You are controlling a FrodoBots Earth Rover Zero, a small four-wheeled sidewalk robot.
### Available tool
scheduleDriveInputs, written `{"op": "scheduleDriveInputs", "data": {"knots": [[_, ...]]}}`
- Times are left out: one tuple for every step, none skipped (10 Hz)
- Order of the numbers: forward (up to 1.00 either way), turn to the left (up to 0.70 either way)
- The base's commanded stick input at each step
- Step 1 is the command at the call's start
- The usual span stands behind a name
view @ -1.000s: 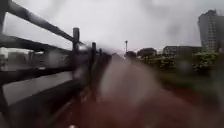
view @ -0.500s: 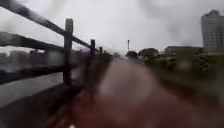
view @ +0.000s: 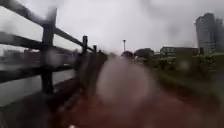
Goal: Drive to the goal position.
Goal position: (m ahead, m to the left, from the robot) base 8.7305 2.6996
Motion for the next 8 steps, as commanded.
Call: {"op": "scheduleDriveInputs", "data": {"knots": [[1.00,-0.18],[1.00,0.00],[1.00,0.00],[1.00,0.00],[1.00,0.00],[1.00,0.00],[1.00,0.00],[1.00,0.00]]}}
